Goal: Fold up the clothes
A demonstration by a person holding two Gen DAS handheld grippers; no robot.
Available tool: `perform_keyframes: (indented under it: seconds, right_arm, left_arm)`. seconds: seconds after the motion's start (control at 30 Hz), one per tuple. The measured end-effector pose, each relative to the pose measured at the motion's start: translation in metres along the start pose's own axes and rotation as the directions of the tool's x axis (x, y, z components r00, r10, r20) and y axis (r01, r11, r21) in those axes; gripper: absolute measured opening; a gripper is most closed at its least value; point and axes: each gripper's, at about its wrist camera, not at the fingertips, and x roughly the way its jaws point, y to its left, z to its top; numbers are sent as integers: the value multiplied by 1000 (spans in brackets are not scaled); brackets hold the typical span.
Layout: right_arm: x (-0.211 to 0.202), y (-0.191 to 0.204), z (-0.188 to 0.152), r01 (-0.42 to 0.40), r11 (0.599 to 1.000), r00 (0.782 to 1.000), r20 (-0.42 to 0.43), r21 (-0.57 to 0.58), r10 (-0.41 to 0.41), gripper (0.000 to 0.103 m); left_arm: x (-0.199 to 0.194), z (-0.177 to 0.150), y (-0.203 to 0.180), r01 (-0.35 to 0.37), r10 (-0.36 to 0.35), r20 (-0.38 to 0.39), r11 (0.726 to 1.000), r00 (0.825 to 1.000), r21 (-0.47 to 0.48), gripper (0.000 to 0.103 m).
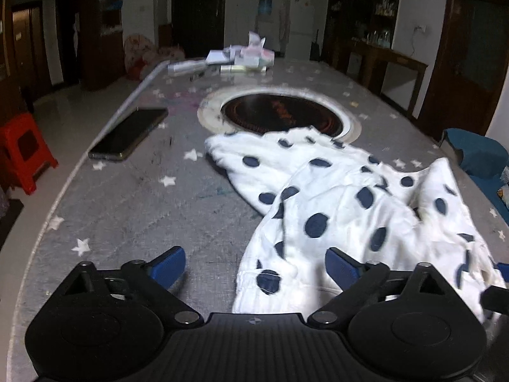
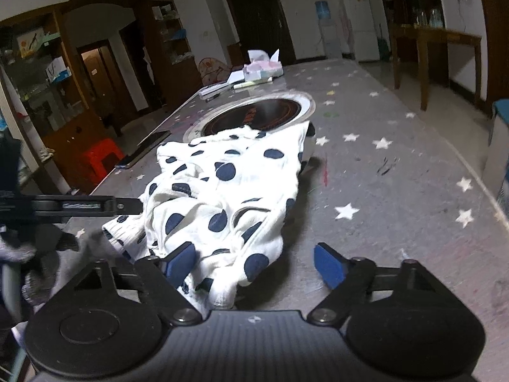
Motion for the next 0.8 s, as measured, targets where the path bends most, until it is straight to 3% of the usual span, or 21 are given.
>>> perform_keyframes:
  seconds: [0.17, 0.27, 0.33, 0.43, 0.57, 0.8]
  right_arm:
    - [3, -1, -1, -27, 1000, 999, -20, 6, 27, 63]
    - [3, -2, -1, -57, 998, 998, -23, 18, 58, 48]
    - [3, -3, -1, -87, 996, 996, -31, 25, 88, 39]
    - [1, -2, -2, -120, 993, 992, -40, 23, 121, 21]
    - [-8, -3, 1, -172, 985, 984, -42, 31, 174, 9]
    - [-37, -2, 3, -286, 958, 956, -63, 0, 285, 8]
  left_arm:
    - [18, -1, 7, 38, -38, -48, 999, 998, 0, 74]
    - [15, -1, 8, 83, -83, -45, 997, 995, 3, 50]
    - [13, -1, 9, 125, -125, -49, 992, 991, -11, 26]
    - [5, -2, 6, 152, -152, -33, 988, 988, -13, 14]
    - [-17, -3, 6, 168, -168, 2, 986, 986, -16, 11]
    - [-76, -13, 16, 196, -196, 42, 980, 980, -10, 11]
